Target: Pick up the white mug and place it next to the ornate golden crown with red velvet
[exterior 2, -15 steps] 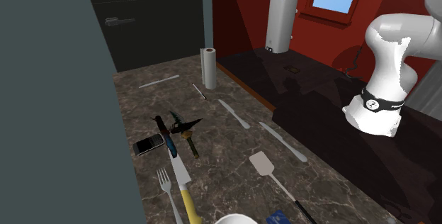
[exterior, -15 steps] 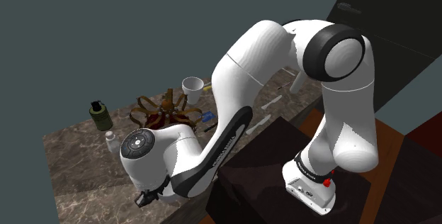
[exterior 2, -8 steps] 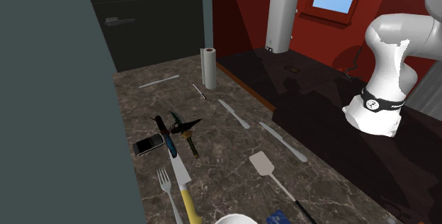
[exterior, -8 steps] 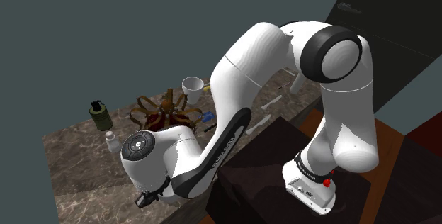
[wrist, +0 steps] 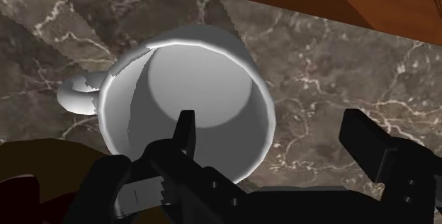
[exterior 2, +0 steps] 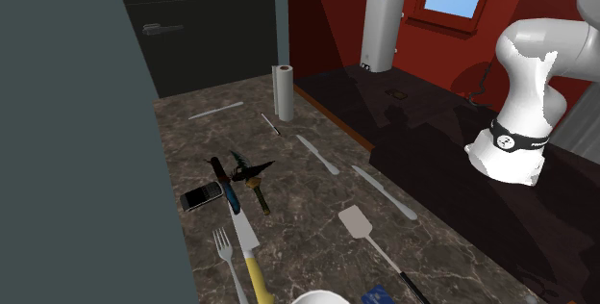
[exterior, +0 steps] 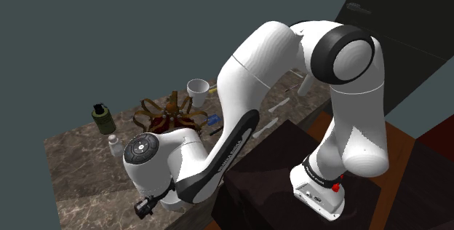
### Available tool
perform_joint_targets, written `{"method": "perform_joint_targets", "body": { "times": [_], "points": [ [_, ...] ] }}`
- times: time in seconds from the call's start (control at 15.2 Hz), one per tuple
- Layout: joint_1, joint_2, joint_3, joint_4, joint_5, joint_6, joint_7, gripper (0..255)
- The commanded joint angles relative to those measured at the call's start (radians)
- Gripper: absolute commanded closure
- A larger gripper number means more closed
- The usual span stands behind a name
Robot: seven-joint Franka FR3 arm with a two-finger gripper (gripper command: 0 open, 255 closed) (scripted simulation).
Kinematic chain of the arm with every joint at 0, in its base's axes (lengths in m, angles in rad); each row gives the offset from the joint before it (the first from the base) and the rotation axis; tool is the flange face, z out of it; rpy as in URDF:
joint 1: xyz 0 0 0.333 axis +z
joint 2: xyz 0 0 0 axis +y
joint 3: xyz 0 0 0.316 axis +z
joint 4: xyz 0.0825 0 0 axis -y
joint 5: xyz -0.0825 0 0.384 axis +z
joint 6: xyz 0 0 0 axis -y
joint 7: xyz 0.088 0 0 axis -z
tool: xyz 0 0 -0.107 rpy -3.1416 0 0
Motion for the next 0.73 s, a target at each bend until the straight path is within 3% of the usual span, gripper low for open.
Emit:
{"method": "perform_joint_targets", "body": {
  "times": [0.0, 0.13, 0.66],
  "points": [
    [-0.021, -0.042, 0.027, -0.006, 0.032, -0.033, -0.022, 0],
    [-0.042, -0.088, 0.058, -0.008, 0.069, -0.073, -0.046, 0],
    [-0.042, -0.088, 0.057, -0.008, 0.069, -0.073, -0.046, 0]
  ]
}}
